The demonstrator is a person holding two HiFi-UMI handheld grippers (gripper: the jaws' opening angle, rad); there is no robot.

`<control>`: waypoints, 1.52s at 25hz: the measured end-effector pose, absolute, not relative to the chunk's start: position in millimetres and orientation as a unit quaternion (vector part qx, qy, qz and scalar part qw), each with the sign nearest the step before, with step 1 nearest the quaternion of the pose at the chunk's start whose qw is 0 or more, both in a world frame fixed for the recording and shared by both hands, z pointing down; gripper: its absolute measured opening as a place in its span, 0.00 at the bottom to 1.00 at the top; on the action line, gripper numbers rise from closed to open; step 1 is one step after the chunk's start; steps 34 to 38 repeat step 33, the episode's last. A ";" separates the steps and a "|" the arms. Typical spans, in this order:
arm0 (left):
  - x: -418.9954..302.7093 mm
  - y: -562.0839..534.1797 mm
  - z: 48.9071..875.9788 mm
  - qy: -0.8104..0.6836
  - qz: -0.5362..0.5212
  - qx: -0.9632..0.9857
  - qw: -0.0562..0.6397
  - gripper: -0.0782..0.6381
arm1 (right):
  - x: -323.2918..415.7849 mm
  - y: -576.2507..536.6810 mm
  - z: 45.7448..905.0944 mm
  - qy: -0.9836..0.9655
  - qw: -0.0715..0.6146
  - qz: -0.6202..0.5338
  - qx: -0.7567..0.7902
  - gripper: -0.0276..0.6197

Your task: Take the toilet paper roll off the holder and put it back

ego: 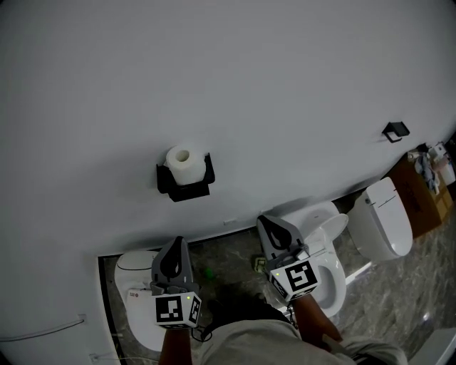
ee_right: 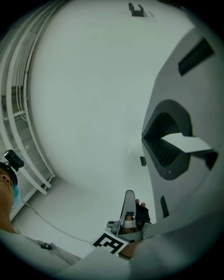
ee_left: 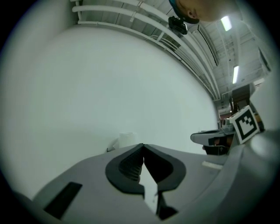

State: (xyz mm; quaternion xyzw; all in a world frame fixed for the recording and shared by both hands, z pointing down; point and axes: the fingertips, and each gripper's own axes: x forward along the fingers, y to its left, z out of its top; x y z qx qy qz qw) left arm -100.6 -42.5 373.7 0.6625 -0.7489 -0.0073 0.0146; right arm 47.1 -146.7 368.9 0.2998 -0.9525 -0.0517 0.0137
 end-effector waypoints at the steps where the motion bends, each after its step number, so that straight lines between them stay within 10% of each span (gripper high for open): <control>1: -101.0 -42.7 374.4 -0.751 -0.006 0.660 0.019 0.12 | 49.4 -146.3 366.9 -0.952 0.012 -0.052 0.301 0.05; 38: -82.7 -43.5 373.8 -0.746 0.014 0.665 0.014 0.12 | 57.7 -134.8 353.4 -0.953 0.013 -0.067 0.296 0.05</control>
